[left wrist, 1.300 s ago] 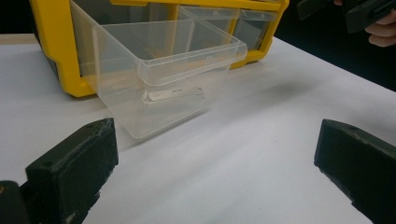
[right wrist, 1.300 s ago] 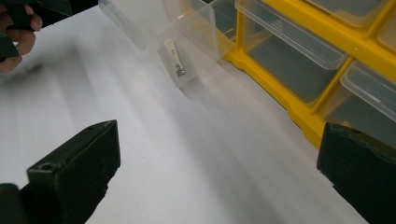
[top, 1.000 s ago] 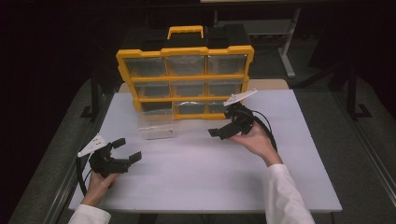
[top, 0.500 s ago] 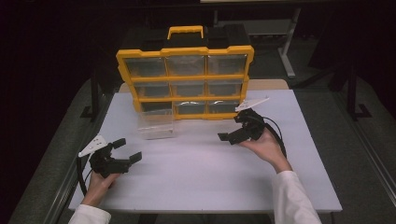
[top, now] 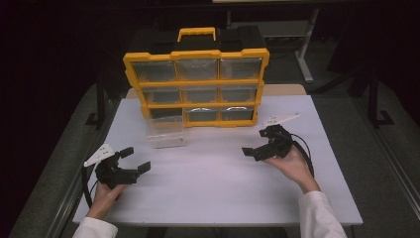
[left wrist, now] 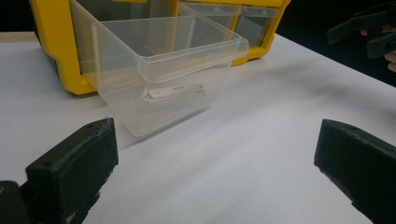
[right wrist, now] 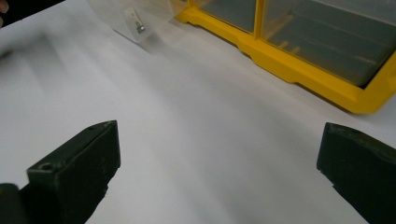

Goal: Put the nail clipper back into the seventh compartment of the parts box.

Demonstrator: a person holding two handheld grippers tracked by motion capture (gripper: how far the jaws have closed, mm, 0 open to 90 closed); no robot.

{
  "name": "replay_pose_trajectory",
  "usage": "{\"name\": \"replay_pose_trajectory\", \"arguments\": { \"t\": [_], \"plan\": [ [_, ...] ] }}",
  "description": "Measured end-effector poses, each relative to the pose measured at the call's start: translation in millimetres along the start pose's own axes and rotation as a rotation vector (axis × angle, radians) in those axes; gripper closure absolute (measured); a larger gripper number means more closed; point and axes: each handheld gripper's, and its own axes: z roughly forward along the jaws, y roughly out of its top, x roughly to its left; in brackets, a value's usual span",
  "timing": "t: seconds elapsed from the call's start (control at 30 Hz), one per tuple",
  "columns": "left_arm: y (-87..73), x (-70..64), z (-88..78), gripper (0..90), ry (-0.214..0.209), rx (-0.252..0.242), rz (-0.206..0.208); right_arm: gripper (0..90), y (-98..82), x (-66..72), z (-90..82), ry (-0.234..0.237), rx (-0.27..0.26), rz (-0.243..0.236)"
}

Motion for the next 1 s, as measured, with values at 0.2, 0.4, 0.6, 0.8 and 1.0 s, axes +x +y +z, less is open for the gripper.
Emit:
{"name": "replay_pose_trajectory", "arguments": {
  "t": [0.2, 0.4, 0.6, 0.8, 1.0],
  "plan": [
    [0.1, -0.2, -0.1, 0.0, 0.001, -0.001, 0.001, 0.0, -13.4, -3.4, -6.9, -0.012, -0.019, 0.015],
    [0.2, -0.3, 0.8, 0.0, 0.001, -0.001, -0.001, 0.0, -23.9, -6.3, -9.9, -0.027, -0.020, 0.028],
    [0.1, -0.3, 1.0, 0.0, 0.002, 0.001, 0.001, 0.0, -31.5, -5.7, -14.3, -0.037, -0.032, 0.023],
    [0.0, -0.9, 1.5, 0.0, -0.001, 0.005, 0.005, 0.0, -44.3, -6.6, -19.2, -0.053, -0.053, 0.024],
    [-0.1, -0.8, 1.4, 0.0, 0.000, 0.004, 0.005, 0.0, -53.2, -8.7, -29.1, -0.071, -0.100, 0.034]
  ]
}}
